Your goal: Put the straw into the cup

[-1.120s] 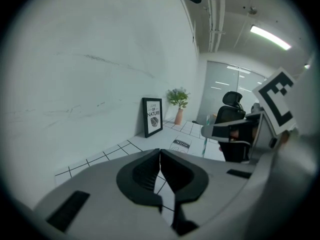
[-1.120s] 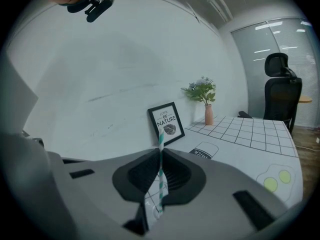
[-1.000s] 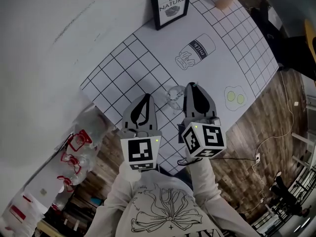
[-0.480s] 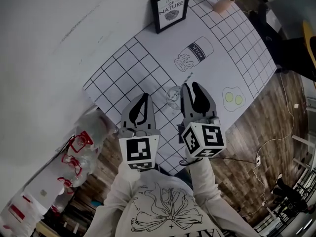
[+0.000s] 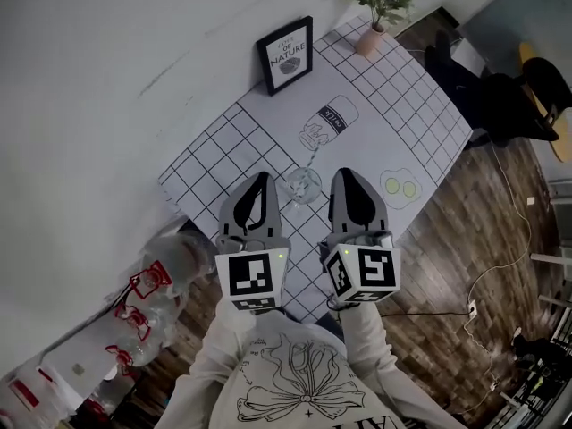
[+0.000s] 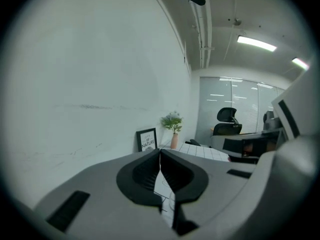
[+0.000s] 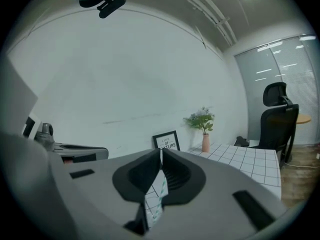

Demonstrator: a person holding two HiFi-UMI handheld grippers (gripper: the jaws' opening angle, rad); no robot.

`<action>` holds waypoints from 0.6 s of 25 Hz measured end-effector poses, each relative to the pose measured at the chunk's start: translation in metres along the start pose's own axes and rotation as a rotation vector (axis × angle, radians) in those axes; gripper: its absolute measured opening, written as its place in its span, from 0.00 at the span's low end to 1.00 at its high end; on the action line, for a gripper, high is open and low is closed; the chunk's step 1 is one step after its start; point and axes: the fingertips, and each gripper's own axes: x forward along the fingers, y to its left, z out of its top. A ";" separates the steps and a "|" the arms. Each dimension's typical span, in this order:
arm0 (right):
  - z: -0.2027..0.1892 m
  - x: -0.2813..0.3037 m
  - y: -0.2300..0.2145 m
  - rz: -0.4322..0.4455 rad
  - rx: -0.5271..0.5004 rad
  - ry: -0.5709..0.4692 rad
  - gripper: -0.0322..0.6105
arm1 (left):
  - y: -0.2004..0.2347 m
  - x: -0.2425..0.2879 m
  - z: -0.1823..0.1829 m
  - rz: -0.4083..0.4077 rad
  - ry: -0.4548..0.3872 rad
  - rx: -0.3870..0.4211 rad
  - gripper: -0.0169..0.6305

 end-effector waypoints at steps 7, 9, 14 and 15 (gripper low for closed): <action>0.032 -0.045 0.004 -0.007 -0.015 -0.083 0.06 | -0.016 -0.038 0.042 0.001 -0.102 0.031 0.03; 0.041 -0.057 0.006 -0.006 -0.023 -0.104 0.06 | -0.020 -0.049 0.051 0.005 -0.126 0.040 0.03; 0.058 -0.081 0.012 0.002 -0.037 -0.155 0.06 | -0.026 -0.075 0.067 0.013 -0.179 0.053 0.03; 0.061 -0.085 0.014 0.004 -0.039 -0.164 0.06 | -0.026 -0.079 0.069 0.015 -0.187 0.053 0.03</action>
